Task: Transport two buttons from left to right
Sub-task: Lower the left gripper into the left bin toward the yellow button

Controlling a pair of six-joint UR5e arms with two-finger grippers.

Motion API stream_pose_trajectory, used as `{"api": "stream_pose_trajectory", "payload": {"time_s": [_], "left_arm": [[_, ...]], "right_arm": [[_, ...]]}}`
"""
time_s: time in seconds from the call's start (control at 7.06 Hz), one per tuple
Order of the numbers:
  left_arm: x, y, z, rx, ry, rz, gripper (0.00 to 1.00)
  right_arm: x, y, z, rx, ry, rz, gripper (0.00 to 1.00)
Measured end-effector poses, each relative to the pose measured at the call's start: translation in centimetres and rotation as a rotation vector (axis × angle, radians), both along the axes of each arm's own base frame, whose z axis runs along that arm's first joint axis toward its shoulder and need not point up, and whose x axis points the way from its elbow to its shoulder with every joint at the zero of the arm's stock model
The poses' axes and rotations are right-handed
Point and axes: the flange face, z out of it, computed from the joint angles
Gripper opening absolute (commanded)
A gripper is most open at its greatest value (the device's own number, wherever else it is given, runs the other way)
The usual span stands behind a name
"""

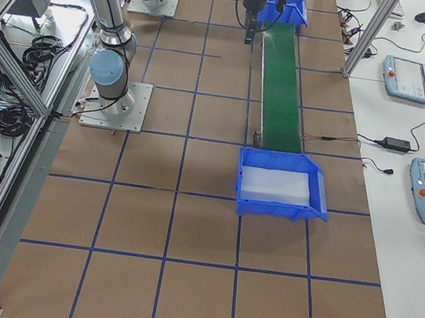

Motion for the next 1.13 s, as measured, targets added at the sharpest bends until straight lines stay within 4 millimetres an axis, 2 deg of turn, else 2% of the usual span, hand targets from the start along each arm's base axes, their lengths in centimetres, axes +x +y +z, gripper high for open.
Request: {"api": "stream_pose_trajectory", "payload": {"time_s": [0.71,0.99,1.13], "left_arm": [[0.2,0.4,0.0,-0.001,0.000,-0.009,1.00],[2.0,-0.2,-0.2,0.000,-0.011,-0.047,1.00],[3.8,-0.9,-0.6,0.009,-0.014,-0.030,1.00]], "right_arm": [[0.6,-0.2,0.0,0.010,-0.067,-0.095,1.00],[-0.3,-0.7,0.1,0.004,-0.040,-0.102,1.00],[-0.6,-0.6,0.2,0.002,-0.021,-0.105,1.00]]}}
